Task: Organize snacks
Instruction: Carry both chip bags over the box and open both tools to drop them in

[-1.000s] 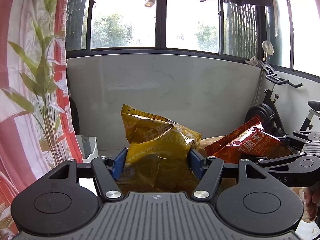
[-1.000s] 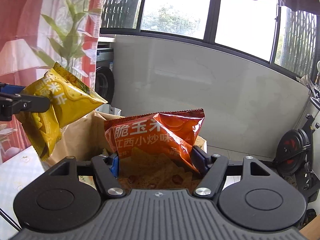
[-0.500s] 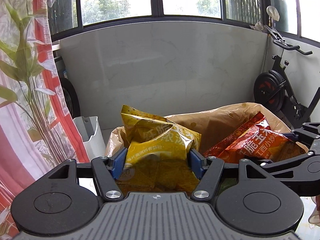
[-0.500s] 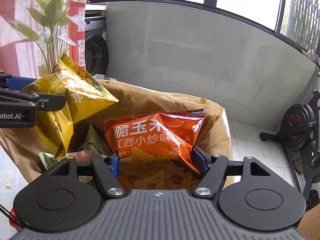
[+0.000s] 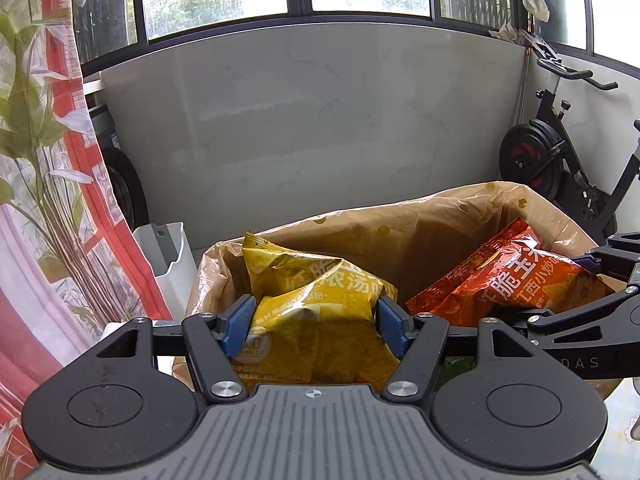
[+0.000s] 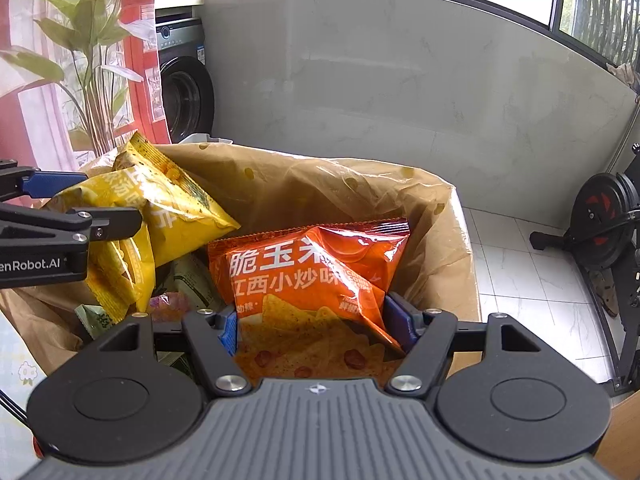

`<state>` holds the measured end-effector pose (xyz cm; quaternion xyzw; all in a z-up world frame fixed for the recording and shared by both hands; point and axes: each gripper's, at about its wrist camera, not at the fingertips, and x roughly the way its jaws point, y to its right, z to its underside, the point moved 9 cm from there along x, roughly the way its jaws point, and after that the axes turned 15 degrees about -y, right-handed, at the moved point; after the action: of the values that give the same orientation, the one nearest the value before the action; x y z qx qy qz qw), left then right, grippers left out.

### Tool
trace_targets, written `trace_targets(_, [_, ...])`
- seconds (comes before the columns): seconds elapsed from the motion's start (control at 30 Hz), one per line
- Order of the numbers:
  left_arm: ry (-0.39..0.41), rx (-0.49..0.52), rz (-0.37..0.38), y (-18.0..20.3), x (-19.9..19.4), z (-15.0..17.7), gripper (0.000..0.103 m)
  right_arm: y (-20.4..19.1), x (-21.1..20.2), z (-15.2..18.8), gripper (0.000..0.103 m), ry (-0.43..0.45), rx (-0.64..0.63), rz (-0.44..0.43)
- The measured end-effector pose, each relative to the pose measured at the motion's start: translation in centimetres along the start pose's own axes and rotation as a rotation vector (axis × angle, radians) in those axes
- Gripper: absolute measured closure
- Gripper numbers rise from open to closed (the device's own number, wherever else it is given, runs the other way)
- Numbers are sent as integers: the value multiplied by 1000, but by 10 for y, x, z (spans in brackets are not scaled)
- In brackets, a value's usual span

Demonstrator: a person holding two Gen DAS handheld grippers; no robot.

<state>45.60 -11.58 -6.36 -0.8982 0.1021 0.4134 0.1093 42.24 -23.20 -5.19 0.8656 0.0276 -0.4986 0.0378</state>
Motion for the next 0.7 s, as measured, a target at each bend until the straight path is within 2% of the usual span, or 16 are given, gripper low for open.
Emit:
trace_targets(0.1, [1,2,21,1,1,-1,34,-1,2,-1,31,-5,-11,5])
trace_targets(0.2, [0,-2,55,2,0,-3,23,0,4,-1,30,-15,-7,3])
trace_targets(0.3, [18,-1,67,1,-7,-4,20,-3,4,-2,28,-35,-21,2])
trace_targets(0.47, [30,-33,83,-7,-24,0,16,-5,-3,-1,18,-34,5,-8])
trace_targets(0.7, [44,-81,86,-23,-50,14,12,-5,-21,4,11,-23,56,-49])
